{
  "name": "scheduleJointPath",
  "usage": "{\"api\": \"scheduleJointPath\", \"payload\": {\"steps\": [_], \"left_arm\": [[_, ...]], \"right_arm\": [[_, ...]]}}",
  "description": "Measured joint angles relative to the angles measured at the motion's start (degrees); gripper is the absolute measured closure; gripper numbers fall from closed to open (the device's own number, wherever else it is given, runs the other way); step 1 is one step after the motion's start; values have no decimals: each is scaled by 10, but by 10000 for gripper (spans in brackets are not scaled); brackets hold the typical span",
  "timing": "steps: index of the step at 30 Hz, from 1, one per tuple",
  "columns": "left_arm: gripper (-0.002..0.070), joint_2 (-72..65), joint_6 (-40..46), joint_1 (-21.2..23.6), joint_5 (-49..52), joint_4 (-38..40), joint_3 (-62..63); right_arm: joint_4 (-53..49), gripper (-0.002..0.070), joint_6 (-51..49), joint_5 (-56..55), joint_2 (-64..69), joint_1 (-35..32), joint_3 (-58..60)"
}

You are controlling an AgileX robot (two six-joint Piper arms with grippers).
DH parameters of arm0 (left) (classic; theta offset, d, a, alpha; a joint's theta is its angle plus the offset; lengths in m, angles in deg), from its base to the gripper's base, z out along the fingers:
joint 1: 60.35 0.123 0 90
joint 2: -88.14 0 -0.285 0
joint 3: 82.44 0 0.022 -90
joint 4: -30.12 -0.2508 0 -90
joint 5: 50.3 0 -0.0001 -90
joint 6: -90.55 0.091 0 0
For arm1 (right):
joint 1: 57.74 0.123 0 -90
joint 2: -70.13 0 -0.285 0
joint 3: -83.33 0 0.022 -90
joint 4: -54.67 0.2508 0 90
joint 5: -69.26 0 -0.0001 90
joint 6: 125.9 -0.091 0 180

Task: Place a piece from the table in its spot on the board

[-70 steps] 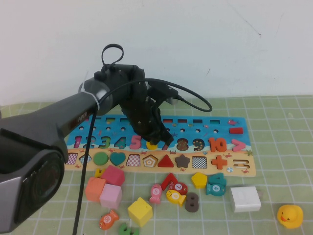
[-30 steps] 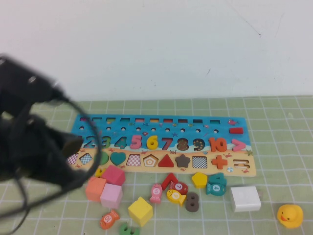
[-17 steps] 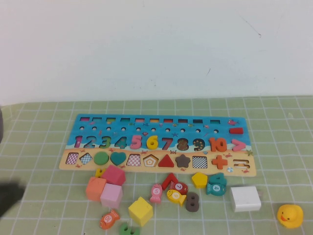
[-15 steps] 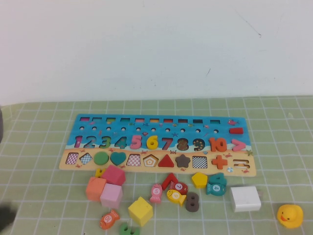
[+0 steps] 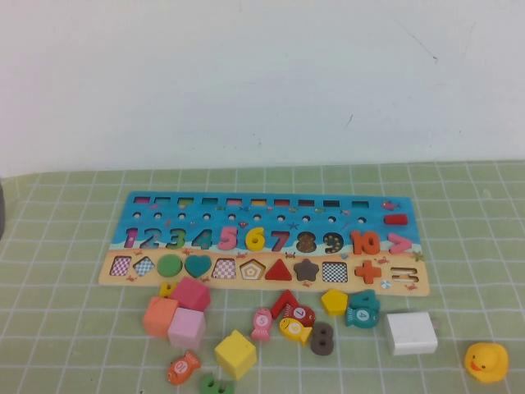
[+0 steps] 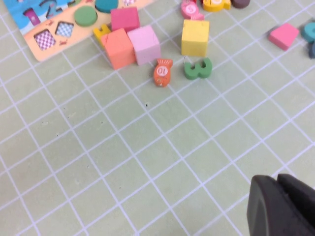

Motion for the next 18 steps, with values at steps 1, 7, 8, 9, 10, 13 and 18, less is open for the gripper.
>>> {"api": "scheduleJointPath", "payload": {"steps": [1, 7, 8, 9, 10, 13, 18], "left_arm": [[676, 0, 0, 0, -9, -3, -8], [676, 42, 0, 35, -236, -41, -134], [676, 58, 0, 47, -292, -45, -165], [676, 75, 0, 56, -347, -50, -191], [676, 93, 0, 67, -401, -57, -223], [676, 150, 0, 98, -526, -78, -308], [676, 206, -15, 150, -601, -73, -400]], "right_arm": [[0, 678, 0, 0, 0, 0, 0], [0, 678, 0, 0, 0, 0, 0], [0, 678, 0, 0, 0, 0, 0], [0, 678, 0, 0, 0, 0, 0], [0, 678, 0, 0, 0, 0, 0], [0, 678, 0, 0, 0, 0, 0], [0, 678, 0, 0, 0, 0, 0]]}}
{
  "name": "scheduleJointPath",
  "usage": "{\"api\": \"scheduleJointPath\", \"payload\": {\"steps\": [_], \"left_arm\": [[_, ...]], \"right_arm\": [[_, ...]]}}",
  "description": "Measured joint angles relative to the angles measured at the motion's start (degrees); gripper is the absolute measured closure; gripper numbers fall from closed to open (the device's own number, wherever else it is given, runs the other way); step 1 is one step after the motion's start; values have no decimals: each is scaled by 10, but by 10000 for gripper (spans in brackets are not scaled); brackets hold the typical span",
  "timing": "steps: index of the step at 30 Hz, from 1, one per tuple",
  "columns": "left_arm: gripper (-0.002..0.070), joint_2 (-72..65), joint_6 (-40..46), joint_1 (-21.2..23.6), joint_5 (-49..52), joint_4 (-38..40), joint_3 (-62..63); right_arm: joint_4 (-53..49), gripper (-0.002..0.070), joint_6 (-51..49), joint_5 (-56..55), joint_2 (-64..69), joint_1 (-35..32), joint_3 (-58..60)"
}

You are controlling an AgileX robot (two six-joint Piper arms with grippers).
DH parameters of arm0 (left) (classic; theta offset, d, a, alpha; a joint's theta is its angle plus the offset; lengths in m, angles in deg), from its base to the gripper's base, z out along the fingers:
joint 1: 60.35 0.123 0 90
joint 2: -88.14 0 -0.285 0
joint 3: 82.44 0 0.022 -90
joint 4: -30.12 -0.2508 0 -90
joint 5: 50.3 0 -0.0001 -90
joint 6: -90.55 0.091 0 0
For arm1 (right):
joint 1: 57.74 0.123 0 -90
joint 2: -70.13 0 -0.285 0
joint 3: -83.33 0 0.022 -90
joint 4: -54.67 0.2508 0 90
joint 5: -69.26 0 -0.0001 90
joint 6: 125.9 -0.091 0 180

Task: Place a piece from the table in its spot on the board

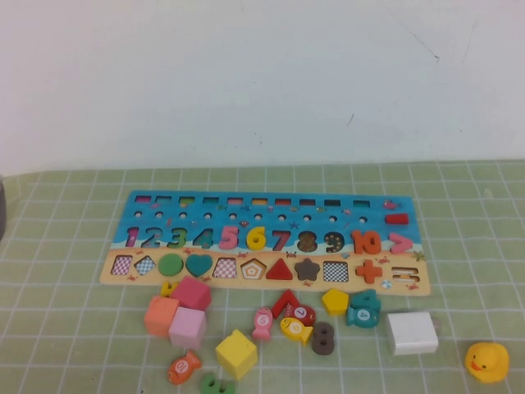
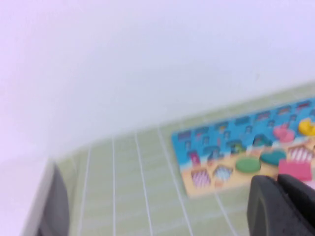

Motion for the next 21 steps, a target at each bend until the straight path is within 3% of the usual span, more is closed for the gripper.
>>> {"api": "scheduleJointPath", "payload": {"steps": [6, 21], "left_arm": [[676, 0, -29, 46, 9, 48, -51], [676, 0, -34, 51, 55, 54, -67]], "right_arm": [[0, 678, 0, 0, 0, 0, 0], [0, 678, 0, 0, 0, 0, 0]]}}
